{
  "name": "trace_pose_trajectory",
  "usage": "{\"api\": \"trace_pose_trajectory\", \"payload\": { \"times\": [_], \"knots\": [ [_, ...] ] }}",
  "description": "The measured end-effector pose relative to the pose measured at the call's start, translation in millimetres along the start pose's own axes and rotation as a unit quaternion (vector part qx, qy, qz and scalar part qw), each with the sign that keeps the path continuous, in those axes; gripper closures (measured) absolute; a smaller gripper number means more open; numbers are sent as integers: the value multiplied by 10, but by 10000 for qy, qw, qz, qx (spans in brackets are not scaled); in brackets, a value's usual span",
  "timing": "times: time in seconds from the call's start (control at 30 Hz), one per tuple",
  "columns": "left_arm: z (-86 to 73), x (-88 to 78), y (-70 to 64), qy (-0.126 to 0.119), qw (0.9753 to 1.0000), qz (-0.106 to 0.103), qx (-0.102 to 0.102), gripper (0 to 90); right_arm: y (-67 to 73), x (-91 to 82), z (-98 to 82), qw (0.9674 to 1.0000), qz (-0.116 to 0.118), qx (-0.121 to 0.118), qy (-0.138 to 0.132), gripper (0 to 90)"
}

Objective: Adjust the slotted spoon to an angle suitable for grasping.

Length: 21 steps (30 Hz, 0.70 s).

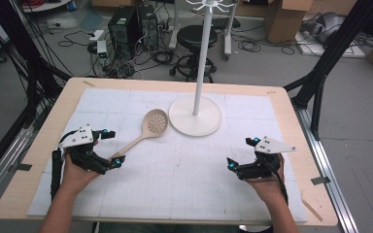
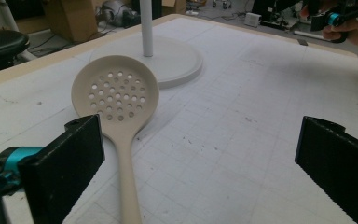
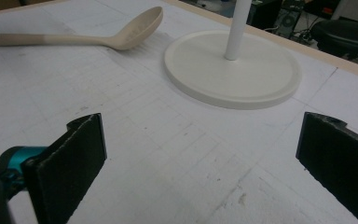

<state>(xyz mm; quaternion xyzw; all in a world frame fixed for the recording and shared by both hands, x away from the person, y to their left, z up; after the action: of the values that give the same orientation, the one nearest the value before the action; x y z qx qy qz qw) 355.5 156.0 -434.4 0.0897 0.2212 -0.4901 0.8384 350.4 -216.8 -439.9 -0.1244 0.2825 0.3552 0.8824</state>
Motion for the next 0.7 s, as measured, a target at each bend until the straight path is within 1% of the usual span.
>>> {"api": "trace_pose_trajectory", "payload": {
  "times": [0.17,0.43,0.57,0.6,0.7],
  "knots": [
    [-2,-1,1,3,10000,8,3,18,-10,12,-16,10000,-19,-4,34,5],
    [20,-31,32,-79,9999,69,-19,18,-2,13,-24,10000,-5,18,24,5],
    [29,-45,55,-68,9999,116,-11,18,2,6,-37,10000,-11,26,38,5],
    [46,-73,77,-90,9998,158,-6,18,-1,-2,-41,10000,-30,-1,27,5],
    [71,-116,99,-141,9997,189,-24,18,-3,-11,-46,10000,-33,27,25,5]
  ]
}}
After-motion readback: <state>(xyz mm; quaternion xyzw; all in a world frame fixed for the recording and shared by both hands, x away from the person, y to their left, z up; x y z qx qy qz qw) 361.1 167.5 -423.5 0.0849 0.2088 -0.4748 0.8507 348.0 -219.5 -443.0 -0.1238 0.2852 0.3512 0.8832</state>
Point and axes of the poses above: each handheld gripper's, and its own axes: x roughly forward along the jaws, z roughly out of its top, y roughly to its left, the point moved 10 cm from there along x, roughly forward along the jaws, and after that the axes turned 10 degrees about y, right-handed, at the moved point
